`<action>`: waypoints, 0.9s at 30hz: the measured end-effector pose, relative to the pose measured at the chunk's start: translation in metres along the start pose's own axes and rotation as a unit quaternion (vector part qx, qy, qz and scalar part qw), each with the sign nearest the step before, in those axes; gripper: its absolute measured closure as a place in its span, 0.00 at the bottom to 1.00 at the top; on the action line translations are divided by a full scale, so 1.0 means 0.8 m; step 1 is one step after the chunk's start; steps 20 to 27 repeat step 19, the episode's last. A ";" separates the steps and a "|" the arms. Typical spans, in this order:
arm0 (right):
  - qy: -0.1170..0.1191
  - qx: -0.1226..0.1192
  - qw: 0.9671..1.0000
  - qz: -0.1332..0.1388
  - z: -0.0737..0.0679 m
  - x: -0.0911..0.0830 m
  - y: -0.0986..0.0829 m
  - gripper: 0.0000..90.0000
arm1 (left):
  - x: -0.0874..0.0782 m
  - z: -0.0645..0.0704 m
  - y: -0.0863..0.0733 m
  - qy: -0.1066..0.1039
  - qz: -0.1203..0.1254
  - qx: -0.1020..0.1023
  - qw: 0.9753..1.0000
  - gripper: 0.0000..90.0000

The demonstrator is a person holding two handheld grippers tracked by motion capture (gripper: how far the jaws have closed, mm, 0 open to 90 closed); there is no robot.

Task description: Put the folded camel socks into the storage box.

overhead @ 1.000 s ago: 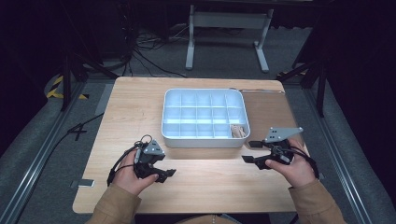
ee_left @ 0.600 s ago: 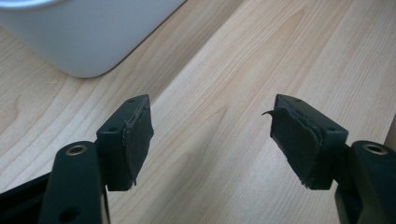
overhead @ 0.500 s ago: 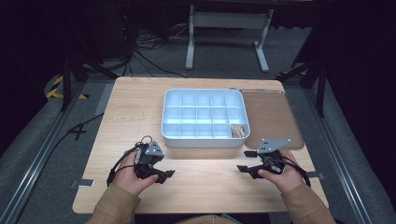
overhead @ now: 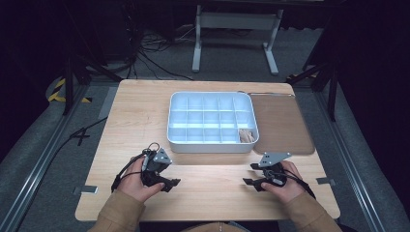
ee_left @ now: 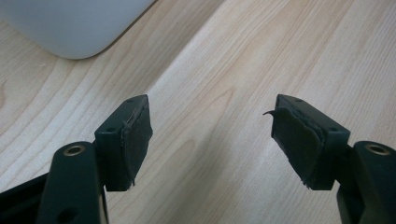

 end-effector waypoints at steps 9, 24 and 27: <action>-0.006 -0.005 1.000 0.002 -0.007 0.006 -0.004 0.37 | 0.014 -0.002 -0.008 -0.007 -0.019 -0.004 1.000 0.31; -0.027 0.004 1.000 0.016 -0.004 0.010 -0.005 0.32 | 0.023 -0.017 -0.018 0.008 -0.029 -0.008 1.000 0.28; -0.027 0.004 1.000 0.016 -0.004 0.010 -0.005 0.32 | 0.023 -0.017 -0.018 0.008 -0.029 -0.008 1.000 0.28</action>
Point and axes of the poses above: each handheld gripper's, and its own axes: x roughly forward along the jaws, y roughly out of its top, z roughly to its right, the point moved 8 cm from there along x, roughly forward along the jaws, and after that the axes turned 11 degrees about -x, right-handed, at the moved point
